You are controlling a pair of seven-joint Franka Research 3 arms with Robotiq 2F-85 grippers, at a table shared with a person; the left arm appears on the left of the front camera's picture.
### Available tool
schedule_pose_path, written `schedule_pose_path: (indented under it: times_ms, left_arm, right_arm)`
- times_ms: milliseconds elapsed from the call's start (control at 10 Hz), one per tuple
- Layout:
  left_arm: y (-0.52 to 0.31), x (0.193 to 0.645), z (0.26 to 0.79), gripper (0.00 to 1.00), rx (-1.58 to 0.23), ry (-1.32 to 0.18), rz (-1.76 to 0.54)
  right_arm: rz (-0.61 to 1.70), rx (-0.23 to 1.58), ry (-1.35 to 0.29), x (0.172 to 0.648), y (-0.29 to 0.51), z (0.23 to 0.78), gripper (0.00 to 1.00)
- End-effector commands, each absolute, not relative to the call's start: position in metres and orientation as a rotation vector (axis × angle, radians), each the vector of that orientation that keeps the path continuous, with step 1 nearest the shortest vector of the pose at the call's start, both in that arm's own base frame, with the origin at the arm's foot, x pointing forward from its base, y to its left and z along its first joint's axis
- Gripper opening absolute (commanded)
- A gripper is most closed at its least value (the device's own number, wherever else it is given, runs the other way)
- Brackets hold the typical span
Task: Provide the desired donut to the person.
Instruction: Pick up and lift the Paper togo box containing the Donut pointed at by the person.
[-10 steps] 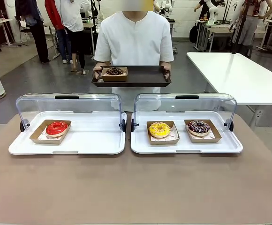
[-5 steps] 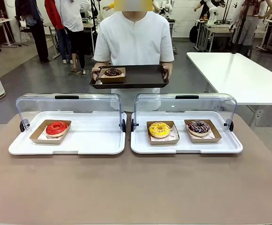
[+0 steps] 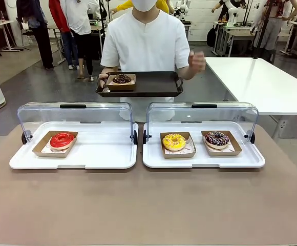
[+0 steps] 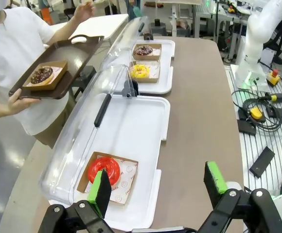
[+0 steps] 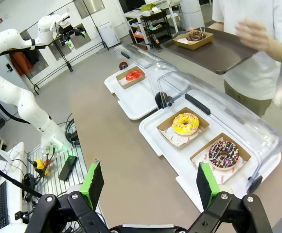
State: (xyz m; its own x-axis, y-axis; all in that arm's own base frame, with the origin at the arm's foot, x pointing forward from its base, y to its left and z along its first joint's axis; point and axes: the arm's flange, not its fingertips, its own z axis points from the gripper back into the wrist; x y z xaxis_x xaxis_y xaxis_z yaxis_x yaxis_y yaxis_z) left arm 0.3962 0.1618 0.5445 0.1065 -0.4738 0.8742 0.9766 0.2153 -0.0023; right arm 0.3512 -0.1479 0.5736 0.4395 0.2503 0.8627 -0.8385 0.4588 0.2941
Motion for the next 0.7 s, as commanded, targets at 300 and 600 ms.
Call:
schedule_pose_path:
  times_ms: [300, 600]
  left_arm:
    - [0.1618, 0.3958, 0.5442, 1.0, -0.71, -0.868, -1.224]
    - [0.1618, 0.3958, 0.5442, 1.0, -0.71, -0.868, -1.224]
  right_arm:
    - [0.786, 0.836, -0.866, 0.3522, -0.1469, 0.5734, 1.0]
    - [0.786, 0.836, -0.866, 0.3522, -0.1469, 0.5734, 1.0]
